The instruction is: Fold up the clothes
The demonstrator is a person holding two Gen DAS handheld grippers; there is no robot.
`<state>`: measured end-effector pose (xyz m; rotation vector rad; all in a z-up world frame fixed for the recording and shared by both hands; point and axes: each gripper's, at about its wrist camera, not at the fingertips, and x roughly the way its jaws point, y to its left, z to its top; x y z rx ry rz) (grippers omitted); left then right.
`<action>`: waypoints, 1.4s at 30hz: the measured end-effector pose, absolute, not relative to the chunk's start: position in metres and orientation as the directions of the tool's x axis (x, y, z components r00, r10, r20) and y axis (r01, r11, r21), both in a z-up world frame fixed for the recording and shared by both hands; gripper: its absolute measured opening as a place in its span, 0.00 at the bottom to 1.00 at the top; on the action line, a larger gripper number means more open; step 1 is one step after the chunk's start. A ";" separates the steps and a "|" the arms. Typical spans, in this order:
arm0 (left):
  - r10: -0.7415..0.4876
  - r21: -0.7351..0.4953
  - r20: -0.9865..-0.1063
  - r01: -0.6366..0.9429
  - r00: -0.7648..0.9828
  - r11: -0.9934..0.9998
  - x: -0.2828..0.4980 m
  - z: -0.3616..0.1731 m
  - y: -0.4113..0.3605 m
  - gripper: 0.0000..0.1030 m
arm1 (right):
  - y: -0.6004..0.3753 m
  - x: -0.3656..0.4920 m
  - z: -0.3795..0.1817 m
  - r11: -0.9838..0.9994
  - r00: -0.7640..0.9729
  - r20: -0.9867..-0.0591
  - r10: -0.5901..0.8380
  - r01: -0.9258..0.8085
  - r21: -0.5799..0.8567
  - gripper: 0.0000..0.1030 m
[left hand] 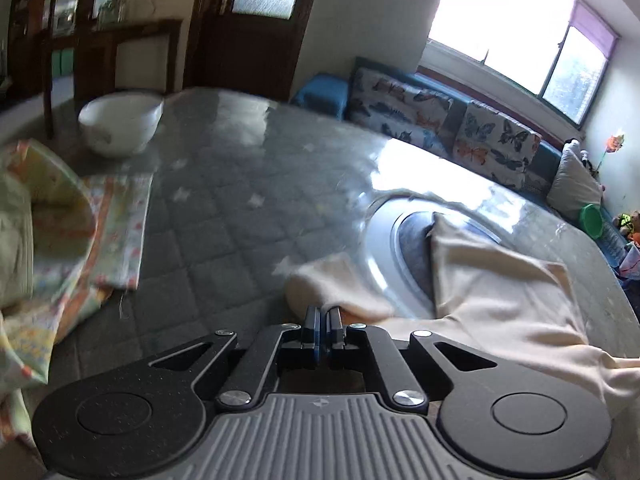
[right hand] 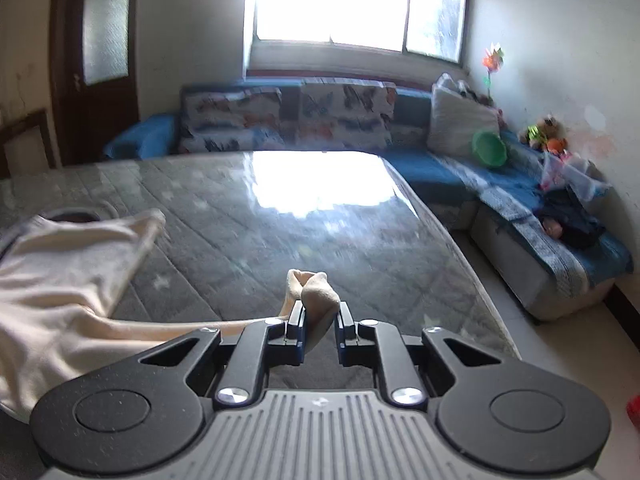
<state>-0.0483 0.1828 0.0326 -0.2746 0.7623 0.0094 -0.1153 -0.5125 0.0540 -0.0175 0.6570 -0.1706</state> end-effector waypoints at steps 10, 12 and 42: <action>0.003 -0.130 -0.714 -0.138 0.700 0.982 -0.059 0.024 0.187 0.35 | -0.530 -0.117 0.023 0.966 0.692 -0.677 -0.251 0.228 -0.124 0.30; 0.014 -0.118 -0.711 -0.140 0.704 0.983 -0.061 0.026 0.188 0.39 | -0.532 -0.121 0.026 0.966 0.700 -0.669 -0.250 0.226 -0.124 0.33; -0.309 -0.170 -0.654 0.264 0.691 0.950 -0.087 0.046 0.089 0.46 | -0.443 -0.110 0.050 0.987 0.746 -0.657 0.105 -0.162 -0.026 0.42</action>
